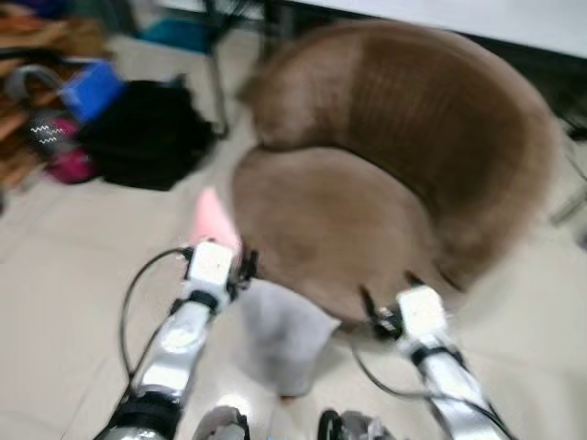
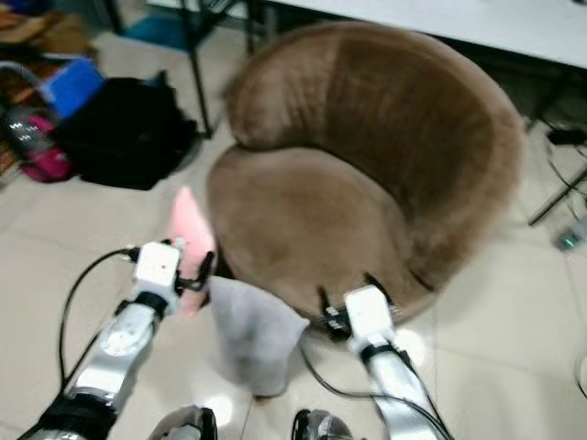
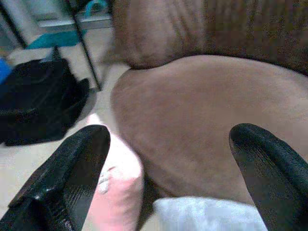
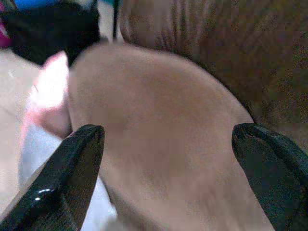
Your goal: Move the pillow to the sofa from floor
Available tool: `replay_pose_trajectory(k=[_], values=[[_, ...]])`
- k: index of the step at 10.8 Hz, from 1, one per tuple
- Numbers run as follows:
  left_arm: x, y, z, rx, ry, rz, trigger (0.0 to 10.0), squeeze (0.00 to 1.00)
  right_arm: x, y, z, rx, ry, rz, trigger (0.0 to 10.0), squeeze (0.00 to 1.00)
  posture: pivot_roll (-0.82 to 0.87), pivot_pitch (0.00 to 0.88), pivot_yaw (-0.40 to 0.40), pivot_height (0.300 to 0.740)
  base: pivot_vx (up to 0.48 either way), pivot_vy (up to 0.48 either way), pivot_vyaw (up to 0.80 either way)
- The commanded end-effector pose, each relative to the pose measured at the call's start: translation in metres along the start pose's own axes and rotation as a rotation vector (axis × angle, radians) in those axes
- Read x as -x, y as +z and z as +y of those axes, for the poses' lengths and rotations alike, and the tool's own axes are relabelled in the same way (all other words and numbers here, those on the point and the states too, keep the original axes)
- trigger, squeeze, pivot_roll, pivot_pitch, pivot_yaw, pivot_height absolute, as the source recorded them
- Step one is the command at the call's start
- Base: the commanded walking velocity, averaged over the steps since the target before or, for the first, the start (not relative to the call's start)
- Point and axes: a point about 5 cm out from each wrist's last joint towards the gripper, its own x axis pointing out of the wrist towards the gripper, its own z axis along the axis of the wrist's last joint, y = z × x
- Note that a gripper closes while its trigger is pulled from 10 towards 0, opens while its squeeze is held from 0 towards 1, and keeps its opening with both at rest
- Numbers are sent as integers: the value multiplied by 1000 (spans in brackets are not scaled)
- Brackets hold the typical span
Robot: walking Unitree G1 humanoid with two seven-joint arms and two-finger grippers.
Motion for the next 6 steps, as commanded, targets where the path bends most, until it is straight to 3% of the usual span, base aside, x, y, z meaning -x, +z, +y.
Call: replay_pose_trajectory(k=[1,6], values=[[2,-4,-4,13,-11,15,10000,0,3,-6,-3,6,-14,39,10000,0,-20,135,-34,672,0,0,0],[2,-7,-6,15,-13,25,10000,0,-3,-11,-9,42,-39,77,10000,0,-21,137,-38,663,0,0,0]])
